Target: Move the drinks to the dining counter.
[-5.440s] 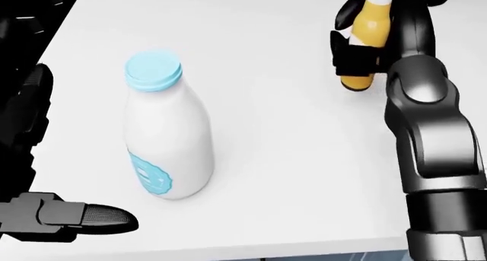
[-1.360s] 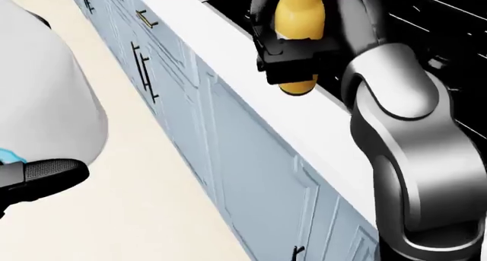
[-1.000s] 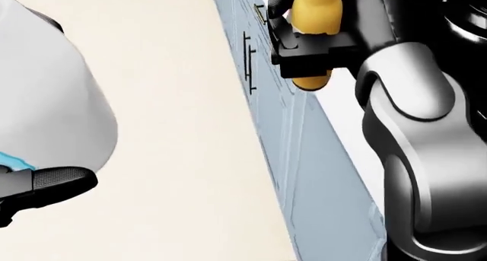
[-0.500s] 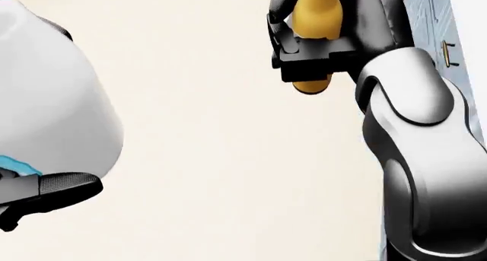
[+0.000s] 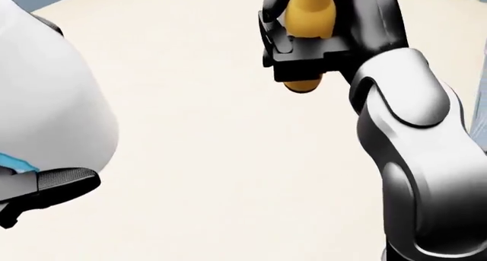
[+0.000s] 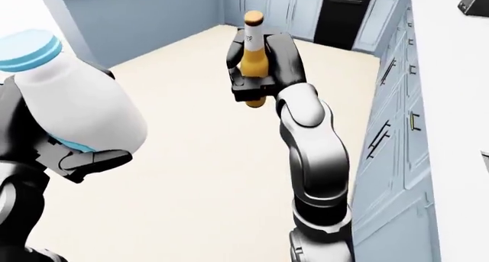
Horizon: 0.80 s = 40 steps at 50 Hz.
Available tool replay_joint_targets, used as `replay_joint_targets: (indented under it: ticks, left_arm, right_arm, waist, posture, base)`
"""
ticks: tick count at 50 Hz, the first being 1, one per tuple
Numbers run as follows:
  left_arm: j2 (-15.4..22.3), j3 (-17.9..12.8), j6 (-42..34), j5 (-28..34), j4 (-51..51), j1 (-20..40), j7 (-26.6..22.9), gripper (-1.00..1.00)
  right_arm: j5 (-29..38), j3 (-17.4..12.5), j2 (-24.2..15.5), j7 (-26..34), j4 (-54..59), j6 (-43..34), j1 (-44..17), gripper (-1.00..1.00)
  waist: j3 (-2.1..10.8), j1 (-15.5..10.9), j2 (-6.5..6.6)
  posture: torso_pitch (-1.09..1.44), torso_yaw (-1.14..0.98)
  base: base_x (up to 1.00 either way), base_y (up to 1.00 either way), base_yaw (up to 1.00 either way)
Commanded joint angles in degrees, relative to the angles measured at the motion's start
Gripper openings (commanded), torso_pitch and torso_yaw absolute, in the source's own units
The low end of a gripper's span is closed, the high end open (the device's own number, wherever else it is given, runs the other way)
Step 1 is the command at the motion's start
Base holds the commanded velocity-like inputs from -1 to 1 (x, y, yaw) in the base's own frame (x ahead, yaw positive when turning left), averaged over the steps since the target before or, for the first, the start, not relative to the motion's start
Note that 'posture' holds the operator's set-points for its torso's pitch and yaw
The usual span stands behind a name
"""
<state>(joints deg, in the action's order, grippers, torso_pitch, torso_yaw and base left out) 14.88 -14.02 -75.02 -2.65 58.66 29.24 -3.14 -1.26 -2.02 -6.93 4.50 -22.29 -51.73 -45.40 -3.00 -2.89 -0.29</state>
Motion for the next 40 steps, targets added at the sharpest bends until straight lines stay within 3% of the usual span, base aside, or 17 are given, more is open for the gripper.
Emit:
replay_joint_targets:
  ticks: [1, 5, 7, 9, 16, 18, 19, 21, 22, 24, 29, 31, 33, 34, 37, 38, 40]
  left_arm:
    - [0.1, 0.2, 2.0, -0.1, 0.8, 1.2, -0.1, -1.0]
    - [0.1, 0.2, 2.5, 0.0, 0.6, 0.9, -0.3, -1.0]
    - [0.0, 0.3, 2.4, 0.0, 0.6, 1.0, -0.2, -1.0]
    - [-0.1, 0.6, 2.5, 0.2, 0.5, 0.9, -0.1, -1.0]
    - [-0.4, 1.2, 2.9, 0.6, 0.4, 0.7, -0.2, -1.0]
    - [-0.5, 1.4, 3.0, 0.8, 0.4, 0.6, -0.2, -1.0]
    - [-0.5, 1.4, 3.1, 0.8, 0.3, 0.5, -0.2, -1.0]
    - [-0.6, 1.4, 3.3, 0.9, 0.2, 0.4, -0.3, -1.0]
    - [-0.6, 1.4, 3.6, 1.0, 0.2, 0.2, -0.3, -1.0]
    - [-0.7, 1.4, 3.8, 1.1, 0.2, 0.0, -0.4, -1.0]
    - [-0.8, 1.1, 4.3, 1.2, 0.3, -0.6, -0.7, -1.0]
    - [-0.9, 1.0, 4.6, 1.2, 0.2, -0.9, -0.7, -1.0]
    - [-0.9, 1.0, 4.7, 1.3, 0.2, -1.0, -0.7, -1.0]
    - [-0.9, 1.0, 4.9, 1.3, 0.2, -1.2, -0.7, -1.0]
    - [-0.9, 0.8, 4.7, 1.3, 0.4, -1.2, -0.9, -1.0]
    - [-0.9, 0.7, 4.8, 1.3, 0.3, -1.3, -0.9, -1.0]
    - [-0.9, 0.7, 4.5, 1.2, 0.6, -1.2, -0.9, -1.0]
  right_arm:
    - [0.3, -1.1, -0.5, -0.5, -1.0, 1.6, -1.5, -1.0]
    - [0.2, -1.1, -0.4, -0.7, -0.4, 1.9, -1.3, -1.0]
    - [0.2, -1.1, -0.5, -0.7, -0.3, 2.0, -1.3, -1.0]
    - [0.2, -1.1, -0.6, -0.6, -0.3, 1.6, -1.4, -1.0]
    - [0.4, -0.8, -0.5, -0.4, 0.0, 1.8, -1.0, -1.0]
    - [1.0, -0.4, -0.6, -0.1, -0.1, 1.8, -0.9, -1.0]
    - [1.3, -0.3, -0.6, 0.0, -0.1, 2.0, -0.9, -1.0]
    - [1.9, -0.1, -0.5, 0.2, 0.2, 2.2, -1.0, -1.0]
    - [2.2, 0.0, -0.4, 0.3, 0.1, 2.2, -1.1, -1.0]
    - [2.7, 0.0, -0.3, 0.6, 0.3, 2.7, -0.9, -1.0]
    - [3.1, 0.0, 0.2, 0.9, 0.2, 3.1, -0.7, -1.0]
    - [3.3, 0.1, 0.4, 0.9, 0.2, 3.3, -0.5, -1.0]
    - [3.2, 0.0, 0.7, 0.9, 0.3, 3.6, -0.4, -1.0]
    - [3.1, 0.0, 0.8, 1.0, 0.2, 3.6, -0.4, -1.0]
    - [2.7, -0.1, 1.2, 0.8, 0.1, 3.4, -0.4, -1.0]
    - [2.6, -0.1, 1.2, 0.8, 0.0, 3.3, -0.4, -1.0]
    - [2.4, -0.2, 1.2, 0.7, -0.2, 3.1, -0.3, -1.0]
  waist:
    - [0.7, 0.0, 0.73]
    - [1.04, -1.1, -1.29]
    - [1.8, -0.5, -4.88]
    - [0.36, -0.3, -3.18]
    - [1.77, 1.8, -2.11]
    - [2.5, 1.1, -0.21]
    - [2.23, 0.3, 1.64]
    - [0.19, -0.7, 0.6]
    - [-0.6, -0.5, 1.32]
    - [1.44, -1.3, 2.24]
    - [1.33, -2.2, 3.45]
    - [2.25, -1.1, 2.08]
    - [2.6, 0.3, -2.33]
    - [-0.6, 0.0, -1.04]
    - [1.67, 0.6, -2.72]
    - [1.4, -0.8, -4.75]
    - [1.36, 1.1, -3.98]
  posture:
    - [0.0, 0.0]
    - [0.0, 0.0]
    - [0.0, 0.0]
    - [0.0, 0.0]
    - [0.0, 0.0]
    - [0.0, 0.0]
    - [0.0, 0.0]
    - [0.0, 0.0]
    - [0.0, 0.0]
    - [0.0, 0.0]
    - [0.0, 0.0]
    - [0.0, 0.0]
    - [0.0, 0.0]
    - [0.0, 0.0]
    - [0.0, 0.0]
    - [0.0, 0.0]
    - [0.0, 0.0]
  base:
    - [1.0, -0.24, 0.0]
    - [1.0, -0.24, 0.0]
    - [1.0, -0.31, 0.0]
    - [1.0, -0.32, 0.0]
    - [1.0, -0.32, 0.0]
    - [1.0, -0.27, 0.0]
    - [1.0, 0.0, 0.0]
    - [1.0, 0.0, 0.0]
    - [1.0, 0.0, 0.0]
    - [1.0, 0.08, 0.0]
    - [1.0, 0.12, 0.0]
    - [1.0, 0.13, 0.0]
    - [1.0, 0.15, 0.0]
    - [1.0, 0.27, 0.0]
    - [0.9, 0.62, 0.0]
    - [0.73, 0.0, 0.85]
    - [0.65, 0.0, 0.91]
